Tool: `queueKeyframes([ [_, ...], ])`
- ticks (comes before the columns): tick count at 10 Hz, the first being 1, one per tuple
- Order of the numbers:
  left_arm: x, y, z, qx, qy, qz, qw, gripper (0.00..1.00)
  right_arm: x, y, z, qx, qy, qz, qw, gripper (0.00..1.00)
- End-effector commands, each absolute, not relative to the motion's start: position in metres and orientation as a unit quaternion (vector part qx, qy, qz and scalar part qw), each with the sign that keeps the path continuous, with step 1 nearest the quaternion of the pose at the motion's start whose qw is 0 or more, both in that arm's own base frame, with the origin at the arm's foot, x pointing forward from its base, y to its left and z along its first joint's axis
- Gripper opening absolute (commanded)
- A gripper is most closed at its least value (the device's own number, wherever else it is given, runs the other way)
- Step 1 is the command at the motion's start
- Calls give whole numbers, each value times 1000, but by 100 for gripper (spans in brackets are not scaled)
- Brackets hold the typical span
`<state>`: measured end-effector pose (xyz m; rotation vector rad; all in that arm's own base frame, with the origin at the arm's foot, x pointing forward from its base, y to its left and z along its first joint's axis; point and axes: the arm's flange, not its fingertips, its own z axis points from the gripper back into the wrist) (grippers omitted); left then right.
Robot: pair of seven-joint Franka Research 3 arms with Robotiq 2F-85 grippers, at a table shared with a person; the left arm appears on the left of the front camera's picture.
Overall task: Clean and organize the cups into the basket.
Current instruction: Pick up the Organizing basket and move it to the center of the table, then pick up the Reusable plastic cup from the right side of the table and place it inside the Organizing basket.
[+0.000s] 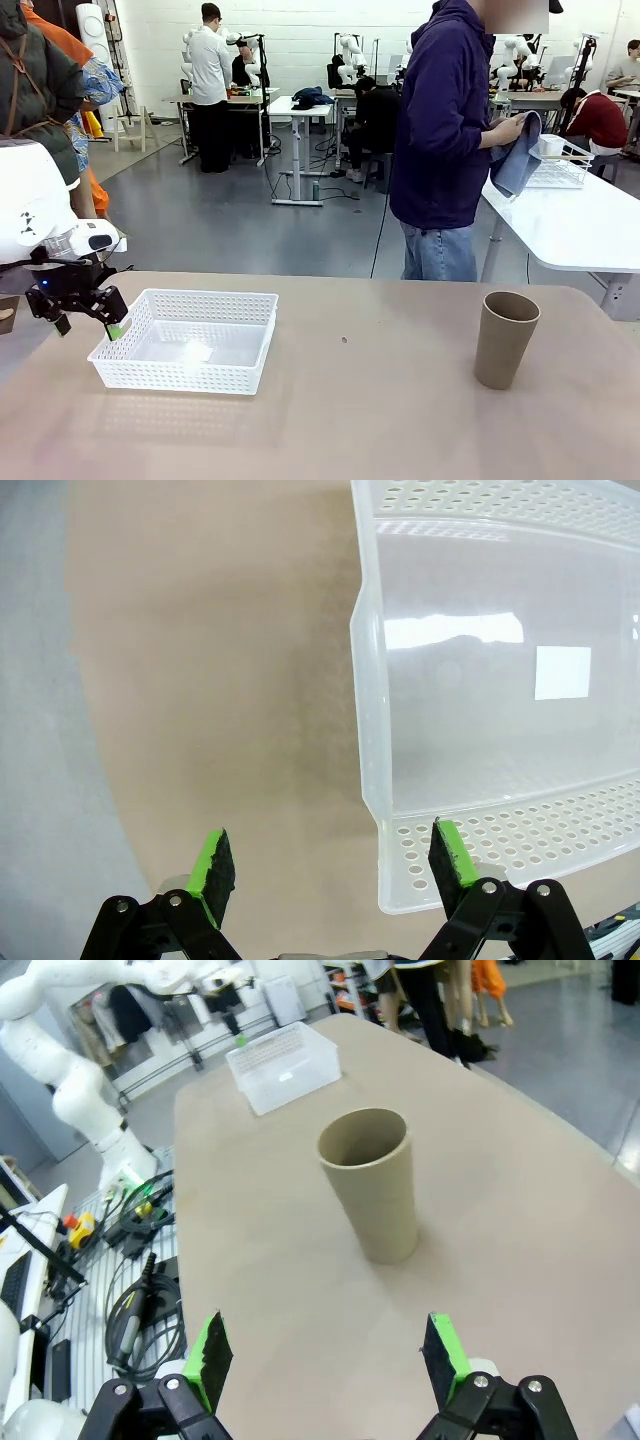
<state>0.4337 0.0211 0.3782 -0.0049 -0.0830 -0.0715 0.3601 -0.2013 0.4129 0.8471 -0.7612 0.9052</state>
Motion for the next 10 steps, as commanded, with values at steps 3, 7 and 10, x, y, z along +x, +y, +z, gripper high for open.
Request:
queueKeyframes([
  [3,434,21,379,-9,-42,-41,998,100,357,-198,413,395,-345,428,736,100],
  [7,450,16,366,18,-33,-29,999,100,375,-188,399,363,-363,450,731,100],
  [10,460,10,351,38,-24,-5,999,100,386,-179,384,364,-377,479,704,100],
])
